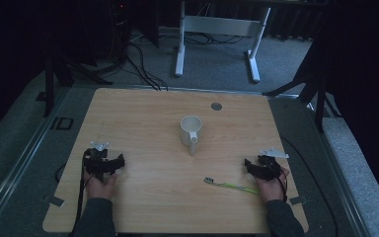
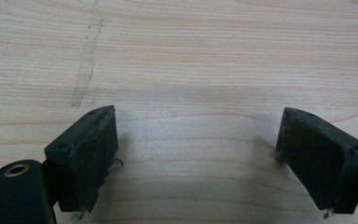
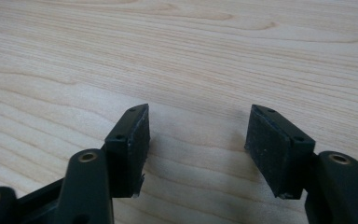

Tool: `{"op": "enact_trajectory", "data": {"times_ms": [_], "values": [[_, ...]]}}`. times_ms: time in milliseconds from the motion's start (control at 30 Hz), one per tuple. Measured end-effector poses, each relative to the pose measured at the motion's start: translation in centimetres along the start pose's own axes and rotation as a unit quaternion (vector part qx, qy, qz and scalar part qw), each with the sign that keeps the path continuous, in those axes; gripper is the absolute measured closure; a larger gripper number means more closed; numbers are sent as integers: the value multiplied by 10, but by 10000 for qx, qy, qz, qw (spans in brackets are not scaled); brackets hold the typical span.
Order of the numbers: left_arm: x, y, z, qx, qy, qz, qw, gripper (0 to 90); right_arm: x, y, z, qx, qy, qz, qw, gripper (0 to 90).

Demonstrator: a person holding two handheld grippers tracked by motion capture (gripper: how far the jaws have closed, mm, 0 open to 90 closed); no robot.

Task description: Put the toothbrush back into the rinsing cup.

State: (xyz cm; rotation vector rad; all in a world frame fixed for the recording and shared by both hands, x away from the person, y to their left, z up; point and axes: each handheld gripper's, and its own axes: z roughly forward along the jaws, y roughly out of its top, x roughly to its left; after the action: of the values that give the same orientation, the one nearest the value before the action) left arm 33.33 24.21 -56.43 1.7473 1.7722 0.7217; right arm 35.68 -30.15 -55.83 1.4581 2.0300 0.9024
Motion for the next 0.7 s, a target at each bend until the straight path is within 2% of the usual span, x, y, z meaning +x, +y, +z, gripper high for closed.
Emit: {"op": "enact_trajectory", "data": {"times_ms": [233, 300, 367, 467, 533, 700], "values": [[0, 0, 0, 0, -1, -2, 10000, 133, -4, 0, 0, -20, 124, 19, 9999, 399], [0, 0, 0, 0, -1, -2, 10000, 133, -8, 0, -1, -32, 237, 97, 9997, 426], [0, 0, 0, 0, 0, -4, 10000, 133, -14, -1, -3, -59, 403, 275, 9988, 456], [0, 0, 0, 1, -1, -3, 10000, 133, -19, -2, -6, -45, 509, 391, 9979, 478], [0, 0, 0, 1, 0, -2, 10000, 133, -20, -3, -7, -38, 502, 381, 9980, 478], [0, 0, 0, 1, 0, -3, 10000, 133, -23, 0, -18, -1, 565, 121, 9983, 464]]}}
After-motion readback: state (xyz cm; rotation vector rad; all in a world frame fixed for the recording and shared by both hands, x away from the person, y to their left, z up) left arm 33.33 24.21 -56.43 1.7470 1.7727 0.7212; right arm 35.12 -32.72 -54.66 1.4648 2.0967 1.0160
